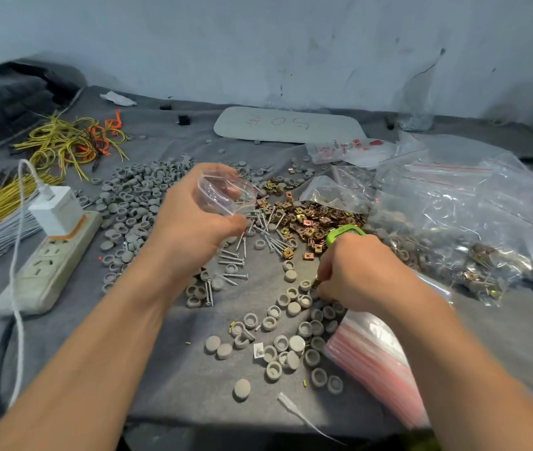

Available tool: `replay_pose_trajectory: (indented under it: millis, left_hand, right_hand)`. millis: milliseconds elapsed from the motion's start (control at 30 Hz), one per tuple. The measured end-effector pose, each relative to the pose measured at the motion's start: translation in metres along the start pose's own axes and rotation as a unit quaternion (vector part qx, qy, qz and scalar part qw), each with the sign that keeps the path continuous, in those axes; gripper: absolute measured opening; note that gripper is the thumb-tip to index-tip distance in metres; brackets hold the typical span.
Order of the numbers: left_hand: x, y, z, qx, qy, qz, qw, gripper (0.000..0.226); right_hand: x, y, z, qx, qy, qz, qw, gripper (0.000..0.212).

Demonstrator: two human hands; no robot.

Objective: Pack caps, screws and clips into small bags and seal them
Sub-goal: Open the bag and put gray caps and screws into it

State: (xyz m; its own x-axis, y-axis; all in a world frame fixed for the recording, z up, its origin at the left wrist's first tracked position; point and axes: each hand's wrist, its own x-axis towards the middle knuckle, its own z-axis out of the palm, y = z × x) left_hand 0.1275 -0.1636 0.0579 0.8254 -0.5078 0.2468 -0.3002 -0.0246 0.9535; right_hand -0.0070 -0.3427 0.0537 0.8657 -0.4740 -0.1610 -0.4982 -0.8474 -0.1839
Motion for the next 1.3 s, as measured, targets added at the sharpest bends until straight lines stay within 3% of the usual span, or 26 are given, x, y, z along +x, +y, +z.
replay_pose_trajectory:
  millis: [300, 467, 567, 733, 933, 1033, 1167, 1300]
  left_hand:
    - [-0.003, 0.003, 0.003, 0.07, -0.006, 0.017, 0.997, 0.059]
    - [-0.006, 0.004, 0.006, 0.121, -0.022, 0.026, 0.992, 0.06]
    - [-0.006, 0.004, 0.01, 0.166, -0.032, 0.023, 0.985, 0.06]
    - [-0.006, 0.006, 0.012, 0.196, -0.032, 0.022, 0.98, 0.06]
    - [-0.008, 0.007, 0.013, 0.227, -0.029, 0.018, 0.973, 0.062]
    - [-0.01, 0.005, 0.018, 0.253, -0.029, 0.029, 0.967, 0.063]
    - [-0.016, 0.001, 0.033, 0.307, -0.032, 0.039, 0.95, 0.057]
    - [-0.019, -0.001, 0.042, 0.322, -0.061, 0.04, 0.944, 0.062]
  right_hand:
    - [0.003, -0.003, 0.007, 0.046, -0.002, -0.004, 0.999, 0.013]
    - [0.007, 0.001, -0.002, 0.157, 0.111, 0.002, 0.981, 0.031]
    - [0.007, 0.003, -0.001, 0.104, 0.074, 0.007, 0.992, 0.036]
    - [0.011, -0.003, 0.007, 0.049, 0.006, -0.029, 0.998, 0.023]
    - [0.013, -0.005, 0.009, 0.028, 0.001, -0.043, 0.999, 0.01]
    - [0.013, 0.0, 0.005, 0.146, 0.061, -0.039, 0.987, 0.021]
    - [0.006, -0.005, -0.007, 0.362, 0.152, -0.068, 0.917, 0.016]
    - [-0.002, -0.015, -0.009, 0.427, 0.162, -0.134, 0.88, 0.017]
